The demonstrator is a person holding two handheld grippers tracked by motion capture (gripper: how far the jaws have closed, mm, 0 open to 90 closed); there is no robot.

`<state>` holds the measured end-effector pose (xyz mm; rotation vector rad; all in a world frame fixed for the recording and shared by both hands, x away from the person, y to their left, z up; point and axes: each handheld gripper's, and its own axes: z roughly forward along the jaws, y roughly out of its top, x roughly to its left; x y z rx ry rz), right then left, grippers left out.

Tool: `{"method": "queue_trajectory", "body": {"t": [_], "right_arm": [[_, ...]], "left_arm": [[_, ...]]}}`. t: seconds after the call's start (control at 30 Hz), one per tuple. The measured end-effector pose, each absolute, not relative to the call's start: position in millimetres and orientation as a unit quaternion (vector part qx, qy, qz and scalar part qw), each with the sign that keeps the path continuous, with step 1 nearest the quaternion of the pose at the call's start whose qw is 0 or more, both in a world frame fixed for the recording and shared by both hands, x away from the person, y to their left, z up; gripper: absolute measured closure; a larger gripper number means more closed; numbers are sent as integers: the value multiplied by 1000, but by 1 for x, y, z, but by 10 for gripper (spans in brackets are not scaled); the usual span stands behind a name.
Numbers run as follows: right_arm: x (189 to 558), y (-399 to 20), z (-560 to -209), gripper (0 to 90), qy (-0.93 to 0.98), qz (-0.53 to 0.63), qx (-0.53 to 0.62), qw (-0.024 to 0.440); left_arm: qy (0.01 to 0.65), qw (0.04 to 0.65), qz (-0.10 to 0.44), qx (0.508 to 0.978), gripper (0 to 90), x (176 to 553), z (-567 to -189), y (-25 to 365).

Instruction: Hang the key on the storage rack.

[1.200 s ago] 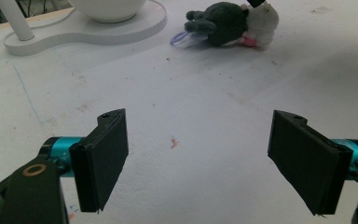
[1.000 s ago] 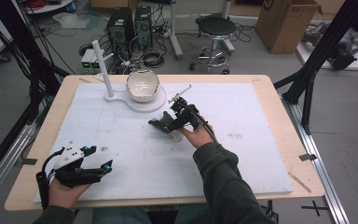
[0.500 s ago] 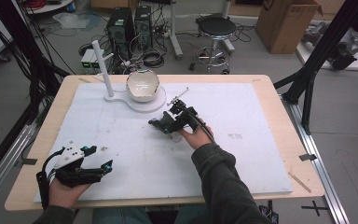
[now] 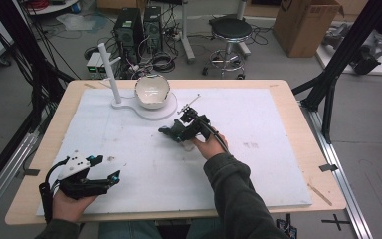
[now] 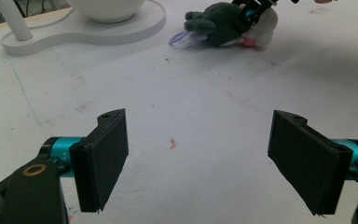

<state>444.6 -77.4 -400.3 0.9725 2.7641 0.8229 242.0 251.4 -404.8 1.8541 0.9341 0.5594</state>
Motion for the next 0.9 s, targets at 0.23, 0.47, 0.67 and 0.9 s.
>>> {"method": "queue_trajectory", "body": {"t": [0.23, 0.47, 0.67, 0.9], "right_arm": [[445, -79, -399, 490, 908, 273, 314, 44], [442, -82, -393, 494, 906, 290, 307, 40], [440, -84, -387, 496, 902, 305, 302, 40], [433, -87, -376, 497, 897, 332, 288, 46]], "left_arm": [[383, 476, 229, 757, 206, 242, -405, 252], [383, 476, 230, 758, 206, 242, -405, 252], [384, 478, 230, 756, 206, 242, -405, 252], [382, 477, 230, 757, 206, 243, -405, 252]]}}
